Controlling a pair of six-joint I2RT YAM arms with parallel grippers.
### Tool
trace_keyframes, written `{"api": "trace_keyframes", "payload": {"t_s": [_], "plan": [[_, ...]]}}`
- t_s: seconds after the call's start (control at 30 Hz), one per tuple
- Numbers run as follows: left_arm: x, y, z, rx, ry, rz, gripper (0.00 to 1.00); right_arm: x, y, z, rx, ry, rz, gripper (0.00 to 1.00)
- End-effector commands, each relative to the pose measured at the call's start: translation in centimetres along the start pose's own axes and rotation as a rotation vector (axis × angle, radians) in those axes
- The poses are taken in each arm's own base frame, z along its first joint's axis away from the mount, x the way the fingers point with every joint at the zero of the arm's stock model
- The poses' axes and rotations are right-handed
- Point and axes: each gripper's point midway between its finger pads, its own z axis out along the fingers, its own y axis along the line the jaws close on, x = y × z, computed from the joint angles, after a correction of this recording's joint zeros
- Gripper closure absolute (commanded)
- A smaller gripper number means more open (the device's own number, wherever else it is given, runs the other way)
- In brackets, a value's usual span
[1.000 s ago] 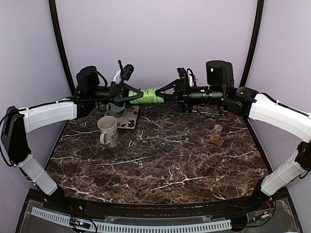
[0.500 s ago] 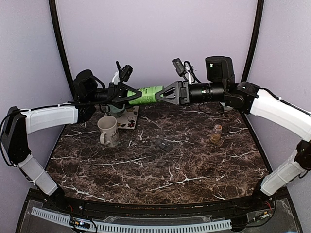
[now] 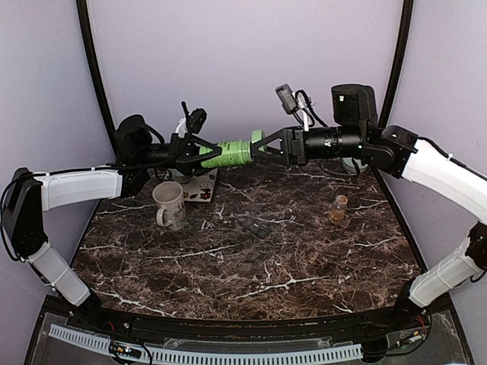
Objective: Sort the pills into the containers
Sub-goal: Unscrew the lid of the pill bottle, then pour the pill into the compartment of the pill container.
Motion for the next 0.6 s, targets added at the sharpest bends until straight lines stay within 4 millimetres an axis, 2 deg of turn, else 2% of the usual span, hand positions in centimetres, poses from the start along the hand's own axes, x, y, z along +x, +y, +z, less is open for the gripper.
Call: {"api": "trace_keyframes", "payload": {"t_s": [0.0, 0.23, 0.57], "plan": [[-0.4, -2.5, -0.5, 0.015, -0.031, 0.079, 1.00, -2.1, 1.4, -1.6, -0.005, -0.087, -0.061, 0.66], [0.0, -1.8, -0.7, 0.005, -0.050, 0.069, 1.00, -1.9, 0.8, -2.2, 0.037, -0.110, -0.038, 0.66], [0.9, 0.4, -1.5, -0.074, -0.132, 0.072, 1.00, 0.0, -1.1, -3.0, 0.118, -0.132, 0.022, 0.67]]}}
